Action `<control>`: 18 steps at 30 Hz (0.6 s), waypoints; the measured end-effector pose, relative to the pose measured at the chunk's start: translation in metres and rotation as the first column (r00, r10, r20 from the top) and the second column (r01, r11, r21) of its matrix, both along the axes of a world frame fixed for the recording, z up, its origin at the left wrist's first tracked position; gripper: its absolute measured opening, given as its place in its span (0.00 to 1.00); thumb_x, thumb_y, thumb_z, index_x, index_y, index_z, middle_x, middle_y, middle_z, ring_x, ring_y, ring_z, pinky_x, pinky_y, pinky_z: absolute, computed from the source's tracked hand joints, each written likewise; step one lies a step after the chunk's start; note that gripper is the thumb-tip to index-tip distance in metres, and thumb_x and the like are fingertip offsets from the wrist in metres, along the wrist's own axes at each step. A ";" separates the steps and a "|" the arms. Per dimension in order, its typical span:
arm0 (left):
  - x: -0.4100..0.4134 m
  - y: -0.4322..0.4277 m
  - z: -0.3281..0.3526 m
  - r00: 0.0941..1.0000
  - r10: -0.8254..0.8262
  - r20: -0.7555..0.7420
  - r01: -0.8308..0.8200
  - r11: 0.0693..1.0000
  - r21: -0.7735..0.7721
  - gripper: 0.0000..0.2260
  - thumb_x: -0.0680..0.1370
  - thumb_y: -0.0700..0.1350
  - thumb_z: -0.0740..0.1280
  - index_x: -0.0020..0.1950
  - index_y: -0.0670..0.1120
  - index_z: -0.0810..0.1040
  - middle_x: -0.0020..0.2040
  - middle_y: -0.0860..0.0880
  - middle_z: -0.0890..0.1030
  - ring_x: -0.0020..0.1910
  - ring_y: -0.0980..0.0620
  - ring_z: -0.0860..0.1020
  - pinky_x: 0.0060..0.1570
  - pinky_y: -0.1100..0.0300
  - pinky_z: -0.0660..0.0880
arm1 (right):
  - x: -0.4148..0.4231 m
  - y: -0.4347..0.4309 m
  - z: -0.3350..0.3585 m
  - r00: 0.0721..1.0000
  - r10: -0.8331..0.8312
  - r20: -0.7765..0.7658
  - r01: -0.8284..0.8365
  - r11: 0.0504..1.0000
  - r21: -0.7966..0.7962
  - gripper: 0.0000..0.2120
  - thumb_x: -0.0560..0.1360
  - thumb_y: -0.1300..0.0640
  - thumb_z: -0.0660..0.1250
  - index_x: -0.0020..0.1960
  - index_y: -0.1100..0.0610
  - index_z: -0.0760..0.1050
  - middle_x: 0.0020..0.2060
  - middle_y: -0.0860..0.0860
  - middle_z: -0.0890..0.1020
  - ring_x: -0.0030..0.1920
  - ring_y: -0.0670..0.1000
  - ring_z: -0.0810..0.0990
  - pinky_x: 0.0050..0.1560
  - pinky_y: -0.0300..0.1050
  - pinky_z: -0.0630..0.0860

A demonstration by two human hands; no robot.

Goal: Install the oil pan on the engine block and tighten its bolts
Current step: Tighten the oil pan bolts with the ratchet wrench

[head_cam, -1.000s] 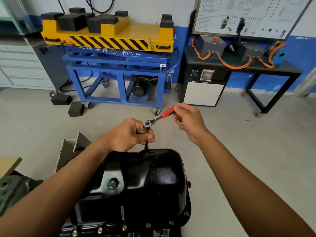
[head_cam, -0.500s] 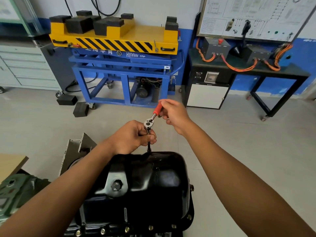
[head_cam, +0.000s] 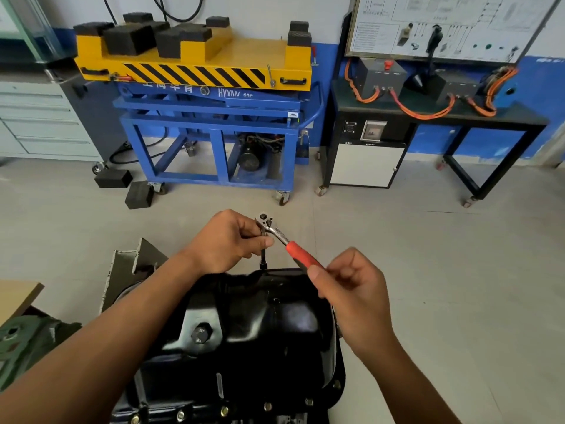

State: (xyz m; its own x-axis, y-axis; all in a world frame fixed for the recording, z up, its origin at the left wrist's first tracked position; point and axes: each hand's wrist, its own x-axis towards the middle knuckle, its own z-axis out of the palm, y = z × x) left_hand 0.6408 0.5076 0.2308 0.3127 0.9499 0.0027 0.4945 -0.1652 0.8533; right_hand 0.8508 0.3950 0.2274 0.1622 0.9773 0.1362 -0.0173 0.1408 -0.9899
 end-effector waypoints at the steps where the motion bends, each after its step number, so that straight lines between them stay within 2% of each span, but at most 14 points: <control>1: 0.000 0.000 0.000 1.000 -0.008 0.002 0.008 1.000 0.002 0.08 0.75 0.43 0.75 0.46 0.38 0.86 0.38 0.41 0.85 0.37 0.47 0.83 0.44 0.52 0.81 | 0.000 -0.006 0.000 1.000 -0.003 0.027 0.003 1.000 0.003 0.15 0.67 0.48 0.80 0.35 0.50 0.74 0.28 0.59 0.77 0.29 0.53 0.74 0.31 0.40 0.73; 3: 0.000 -0.001 0.001 0.999 -0.035 -0.019 0.036 0.999 0.024 0.08 0.74 0.43 0.76 0.45 0.37 0.86 0.38 0.37 0.84 0.35 0.49 0.80 0.40 0.55 0.79 | 0.002 -0.009 0.001 1.000 -0.004 0.022 0.004 1.000 0.001 0.12 0.67 0.49 0.78 0.35 0.49 0.76 0.29 0.57 0.79 0.30 0.52 0.75 0.32 0.40 0.74; 5: -0.002 -0.001 0.001 0.998 -0.050 -0.045 0.051 0.998 0.033 0.09 0.74 0.43 0.76 0.43 0.36 0.85 0.37 0.36 0.83 0.33 0.51 0.78 0.36 0.58 0.77 | 0.005 -0.002 0.002 1.000 0.001 0.003 -0.001 1.000 -0.006 0.11 0.70 0.54 0.78 0.36 0.50 0.76 0.27 0.52 0.78 0.29 0.48 0.76 0.32 0.38 0.74; 6: -0.002 -0.001 0.001 0.997 -0.053 -0.049 0.055 0.998 0.028 0.09 0.75 0.42 0.76 0.42 0.36 0.85 0.35 0.37 0.82 0.32 0.53 0.77 0.35 0.60 0.75 | 0.007 0.002 0.000 1.000 0.001 -0.015 -0.001 1.000 -0.007 0.11 0.72 0.58 0.77 0.36 0.51 0.76 0.27 0.50 0.78 0.28 0.47 0.75 0.31 0.36 0.73; 8: -0.003 -0.001 0.001 0.997 -0.064 -0.038 0.064 0.998 0.013 0.07 0.75 0.41 0.75 0.42 0.37 0.85 0.32 0.41 0.81 0.29 0.57 0.74 0.32 0.64 0.73 | 0.011 0.014 -0.001 0.998 -0.022 -0.055 0.021 0.999 -0.024 0.11 0.71 0.59 0.75 0.35 0.51 0.76 0.26 0.49 0.76 0.26 0.47 0.71 0.28 0.36 0.69; 9: -0.003 -0.001 0.001 0.997 -0.070 -0.032 0.071 0.997 0.004 0.06 0.75 0.41 0.75 0.43 0.37 0.85 0.33 0.41 0.82 0.30 0.58 0.74 0.33 0.63 0.74 | 0.013 0.021 -0.001 0.996 -0.046 -0.075 0.043 0.998 -0.038 0.10 0.71 0.58 0.75 0.35 0.50 0.77 0.25 0.49 0.74 0.26 0.48 0.69 0.28 0.37 0.68; 11: -0.003 0.000 0.001 0.996 -0.087 -0.025 0.086 0.996 -0.011 0.06 0.75 0.40 0.75 0.46 0.37 0.86 0.40 0.37 0.84 0.35 0.54 0.77 0.42 0.53 0.79 | 0.020 0.040 -0.001 0.987 -0.100 -0.123 0.091 0.993 -0.075 0.10 0.74 0.60 0.74 0.36 0.51 0.78 0.26 0.50 0.72 0.27 0.48 0.67 0.27 0.39 0.65; 14: -0.002 0.001 0.001 0.993 -0.109 -0.034 0.109 0.994 -0.022 0.07 0.76 0.41 0.74 0.48 0.37 0.86 0.45 0.35 0.85 0.41 0.45 0.81 0.51 0.44 0.81 | 0.026 0.073 0.001 0.985 -0.136 -0.107 0.119 0.981 -0.155 0.04 0.76 0.58 0.73 0.45 0.57 0.80 0.27 0.50 0.73 0.27 0.47 0.68 0.27 0.38 0.66; 16: -0.002 0.001 0.001 0.993 -0.115 -0.023 0.115 0.993 -0.028 0.05 0.76 0.40 0.74 0.48 0.38 0.86 0.46 0.37 0.85 0.44 0.39 0.83 0.52 0.43 0.80 | 0.025 0.095 0.003 0.991 -0.119 -0.059 0.106 0.976 -0.190 0.03 0.77 0.57 0.71 0.47 0.57 0.82 0.28 0.48 0.75 0.28 0.45 0.70 0.27 0.37 0.67; 18: -0.001 0.001 0.001 0.992 -0.124 -0.012 0.123 0.992 -0.034 0.05 0.76 0.39 0.74 0.48 0.39 0.86 0.46 0.39 0.86 0.47 0.37 0.83 0.52 0.44 0.81 | 0.019 0.116 0.006 0.997 -0.072 -0.019 0.067 0.976 -0.207 0.03 0.78 0.56 0.70 0.48 0.54 0.82 0.30 0.49 0.77 0.29 0.46 0.71 0.28 0.37 0.68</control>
